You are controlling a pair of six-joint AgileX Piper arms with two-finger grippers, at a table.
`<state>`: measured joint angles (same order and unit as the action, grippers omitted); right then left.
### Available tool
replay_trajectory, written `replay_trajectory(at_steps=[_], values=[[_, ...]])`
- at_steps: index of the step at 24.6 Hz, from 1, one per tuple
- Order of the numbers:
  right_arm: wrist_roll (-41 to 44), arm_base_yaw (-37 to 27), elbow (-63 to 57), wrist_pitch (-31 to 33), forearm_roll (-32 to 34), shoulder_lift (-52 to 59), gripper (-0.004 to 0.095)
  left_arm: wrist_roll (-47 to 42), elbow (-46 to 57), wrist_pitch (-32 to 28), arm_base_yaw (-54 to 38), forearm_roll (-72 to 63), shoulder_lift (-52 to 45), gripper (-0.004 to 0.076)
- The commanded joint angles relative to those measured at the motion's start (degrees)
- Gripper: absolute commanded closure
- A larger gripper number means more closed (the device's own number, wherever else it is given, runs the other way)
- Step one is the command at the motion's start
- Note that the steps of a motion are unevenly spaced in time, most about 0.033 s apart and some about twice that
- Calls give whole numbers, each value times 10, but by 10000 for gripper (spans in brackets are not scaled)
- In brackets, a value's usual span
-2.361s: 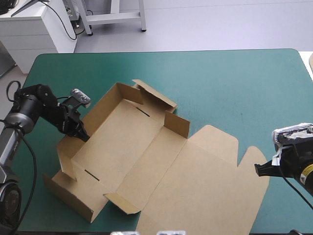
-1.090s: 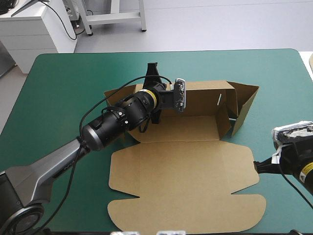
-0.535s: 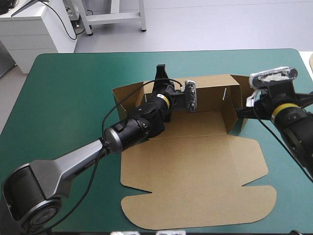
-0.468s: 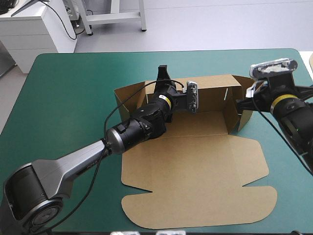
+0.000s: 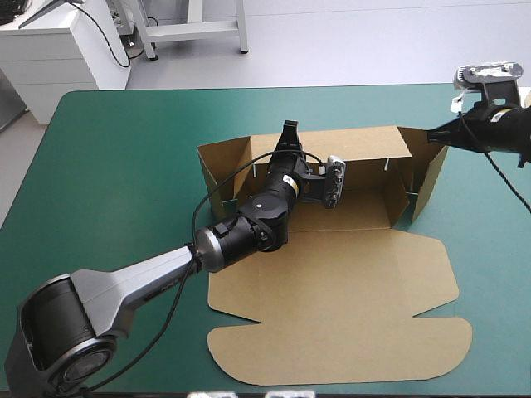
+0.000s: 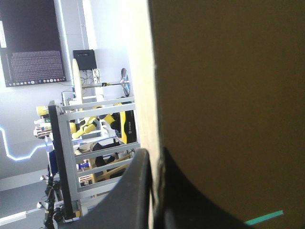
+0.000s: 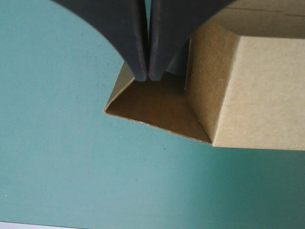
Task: Fold the box
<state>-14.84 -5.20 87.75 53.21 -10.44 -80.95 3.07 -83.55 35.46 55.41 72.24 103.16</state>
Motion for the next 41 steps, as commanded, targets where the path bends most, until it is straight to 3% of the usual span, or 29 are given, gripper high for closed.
replay_trajectory(at_steps=[1, 8, 13, 16, 21, 30, 36, 41], values=[[-51, -21, 67, -21, -38, -41, 929, -53, 0, -17, 26, 50, -22, 731], [-58, -21, 194, 26, -38, -191, 929, -69, 0, 4, 43, 75, -22, 731], [-66, -21, 193, 59, -35, -200, 929, -66, 0, 3, 43, 77, -22, 731], [-99, -21, 193, 132, -28, -200, 929, -65, 0, 3, 42, 72, -22, 731], [-100, -22, 181, 178, -28, -188, 927, -65, 0, 5, 42, 64, -21, 731], [-115, -22, 73, 122, -23, -113, 927, -67, 0, 5, 42, 64, -21, 731], [-99, -33, 74, 109, -9, -106, 927, -195, 0, 4, 42, 86, -25, 731], [-73, -63, 75, 87, -10, -106, 928, -236, -3, 20, 42, 98, -30, 731]])
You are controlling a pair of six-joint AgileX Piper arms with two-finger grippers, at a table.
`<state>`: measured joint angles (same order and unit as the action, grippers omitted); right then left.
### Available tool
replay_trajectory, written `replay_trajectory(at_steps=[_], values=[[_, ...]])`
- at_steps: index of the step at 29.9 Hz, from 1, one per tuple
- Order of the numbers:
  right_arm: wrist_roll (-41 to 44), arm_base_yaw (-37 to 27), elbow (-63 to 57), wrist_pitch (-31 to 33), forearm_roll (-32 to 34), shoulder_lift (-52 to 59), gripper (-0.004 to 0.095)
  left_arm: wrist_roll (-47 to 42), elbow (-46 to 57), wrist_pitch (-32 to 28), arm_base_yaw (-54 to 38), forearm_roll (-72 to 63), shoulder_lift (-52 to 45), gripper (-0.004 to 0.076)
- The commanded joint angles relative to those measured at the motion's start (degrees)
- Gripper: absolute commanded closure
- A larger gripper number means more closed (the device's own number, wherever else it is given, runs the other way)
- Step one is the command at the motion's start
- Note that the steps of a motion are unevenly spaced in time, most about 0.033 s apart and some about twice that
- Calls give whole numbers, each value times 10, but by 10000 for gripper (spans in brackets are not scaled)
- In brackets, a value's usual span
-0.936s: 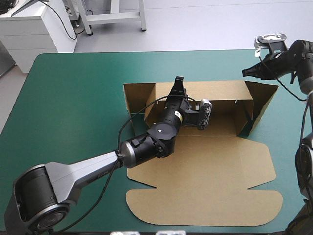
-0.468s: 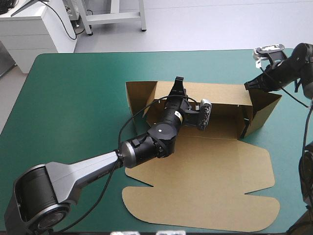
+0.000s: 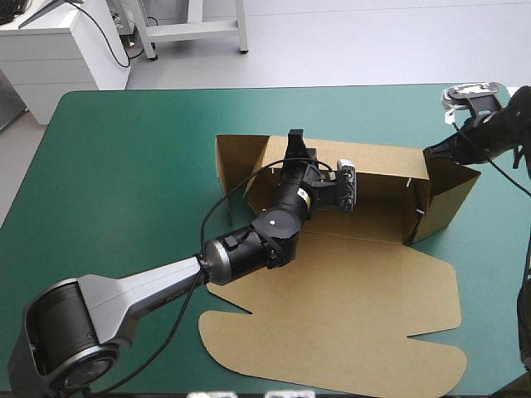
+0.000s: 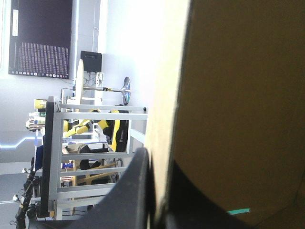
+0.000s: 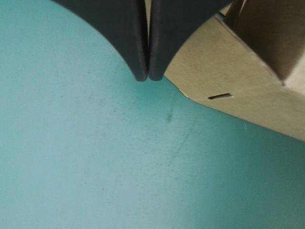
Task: Fold the box
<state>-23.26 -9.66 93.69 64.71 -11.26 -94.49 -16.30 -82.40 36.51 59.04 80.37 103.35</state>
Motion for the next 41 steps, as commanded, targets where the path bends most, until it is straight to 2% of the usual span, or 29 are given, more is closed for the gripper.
replay_trajectory(at_steps=[1, 6, 10, 14, 19, 22, 26, 30, 36, 41], values=[[12, -25, 15, -28, -5, 29, 928, -43, -14, 14, 5, 20, -33, 731], [-4, -45, 15, 3, -35, 29, 928, -43, -14, 17, 5, 22, -33, 731], [-18, -45, 14, 67, -74, 30, 927, -43, -14, 18, 5, 26, -33, 731], [-33, -46, -9, 61, -123, 53, 928, -43, -14, 18, 5, 26, -33, 731], [-43, -46, -59, 46, -132, 95, 927, -43, -14, 18, 5, 26, -33, 731], [-46, -46, -119, 3, -150, 123, 927, -43, -14, 17, 5, 28, -33, 731], [-86, -46, -235, -103, -229, 176, 927, -34, -14, 14, 5, 30, -32, 731], [-118, -46, -320, -176, -283, 219, 928, -34, -14, 3, 5, 30, -28, 731], [-166, -46, -396, -246, -287, 265, 927, -24, -14, 1, 5, 31, -1, 731], [-183, -46, -403, -256, -273, 270, 927, -16, -14, 9, 5, 30, 20, 731]])
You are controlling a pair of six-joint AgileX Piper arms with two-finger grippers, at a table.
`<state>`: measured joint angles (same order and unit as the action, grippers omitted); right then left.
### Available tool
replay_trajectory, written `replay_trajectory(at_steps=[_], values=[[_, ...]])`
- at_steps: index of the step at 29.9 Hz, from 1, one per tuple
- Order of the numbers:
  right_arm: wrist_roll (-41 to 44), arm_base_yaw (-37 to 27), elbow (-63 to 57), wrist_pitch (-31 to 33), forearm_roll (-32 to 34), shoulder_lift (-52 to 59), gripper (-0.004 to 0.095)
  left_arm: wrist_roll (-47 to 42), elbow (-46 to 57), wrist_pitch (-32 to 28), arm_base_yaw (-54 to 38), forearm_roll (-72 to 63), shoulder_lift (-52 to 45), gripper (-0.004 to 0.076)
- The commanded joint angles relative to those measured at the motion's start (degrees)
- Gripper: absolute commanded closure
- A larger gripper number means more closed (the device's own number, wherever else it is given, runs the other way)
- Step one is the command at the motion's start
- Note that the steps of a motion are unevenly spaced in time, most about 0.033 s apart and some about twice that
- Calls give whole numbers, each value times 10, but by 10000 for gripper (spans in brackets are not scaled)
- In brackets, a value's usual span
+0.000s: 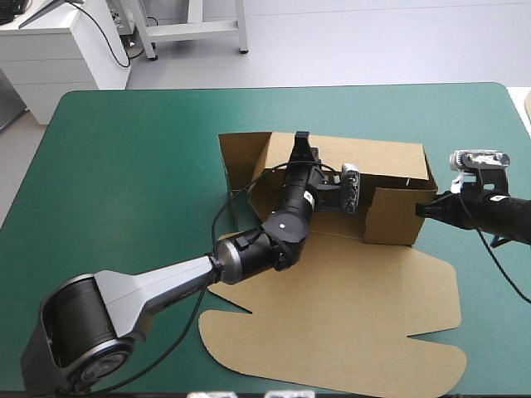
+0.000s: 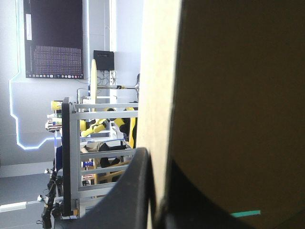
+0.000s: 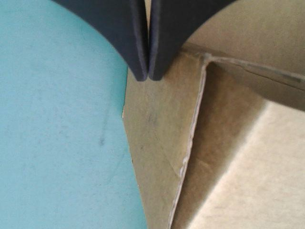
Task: Fold the box
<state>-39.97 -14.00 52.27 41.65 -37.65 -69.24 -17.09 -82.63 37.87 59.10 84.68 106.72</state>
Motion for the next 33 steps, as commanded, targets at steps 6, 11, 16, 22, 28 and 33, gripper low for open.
replay_trajectory(at_steps=[6, 11, 16, 22, 28, 33], values=[[-62, -3, 11, -23, -2, 17, 912, -9, -12, -2, 5, -12, -14, 731], [-89, -3, 12, 11, 17, 17, 700, -9, -12, -2, 5, -11, -14, 731], [-110, -3, 12, 9, 25, 17, 484, -9, -12, -10, 5, -12, -14, 731], [-167, -3, 12, 11, 19, 17, 483, -13, -12, -10, 5, -12, -14, 731], [-179, -3, 11, 21, 0, 17, 482, -13, -12, -9, 5, -13, -14, 731], [-221, -2, 11, 18, -76, -10, 483, -13, -12, -9, 5, -12, -14, 731]])
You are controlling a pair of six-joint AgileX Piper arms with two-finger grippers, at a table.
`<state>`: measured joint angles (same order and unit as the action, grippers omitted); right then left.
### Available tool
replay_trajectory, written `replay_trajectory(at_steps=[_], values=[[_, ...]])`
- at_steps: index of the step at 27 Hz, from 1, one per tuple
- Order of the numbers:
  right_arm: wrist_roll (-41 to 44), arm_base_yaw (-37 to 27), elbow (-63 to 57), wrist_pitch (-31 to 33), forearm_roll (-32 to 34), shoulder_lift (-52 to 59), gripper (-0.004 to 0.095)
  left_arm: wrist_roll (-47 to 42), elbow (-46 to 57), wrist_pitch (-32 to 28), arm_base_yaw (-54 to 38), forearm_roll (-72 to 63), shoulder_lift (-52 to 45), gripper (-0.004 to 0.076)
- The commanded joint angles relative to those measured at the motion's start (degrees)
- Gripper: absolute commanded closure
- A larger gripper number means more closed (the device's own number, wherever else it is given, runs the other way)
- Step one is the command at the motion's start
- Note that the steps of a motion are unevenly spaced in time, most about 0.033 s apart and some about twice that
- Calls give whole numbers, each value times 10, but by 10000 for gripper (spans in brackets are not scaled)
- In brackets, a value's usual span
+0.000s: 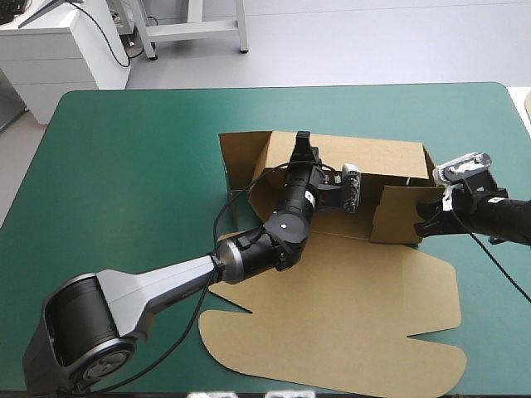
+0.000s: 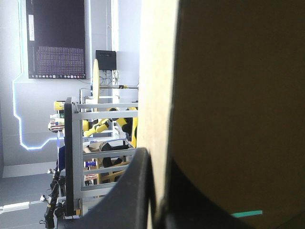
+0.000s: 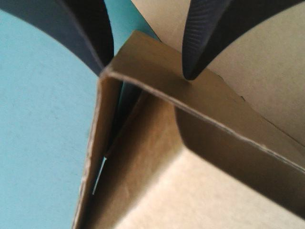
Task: Fold the box
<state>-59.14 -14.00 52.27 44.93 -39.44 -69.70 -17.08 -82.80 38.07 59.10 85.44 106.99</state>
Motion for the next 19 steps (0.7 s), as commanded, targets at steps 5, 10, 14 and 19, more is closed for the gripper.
replay_trajectory(at_steps=[5, 10, 14, 19], values=[[-57, -2, 11, -14, -123, -44, 492, -13, -10, -7, 5, -20, -17, 731], [-96, 0, 11, -24, -193, -71, 545, -13, -10, -8, 5, -20, -17, 731], [-99, 21, 11, -44, -203, -75, 808, -13, -10, -7, 5, -20, -17, 731], [-98, 88, 11, -79, -183, -75, 906, -13, -10, -4, 5, -18, -17, 731]])
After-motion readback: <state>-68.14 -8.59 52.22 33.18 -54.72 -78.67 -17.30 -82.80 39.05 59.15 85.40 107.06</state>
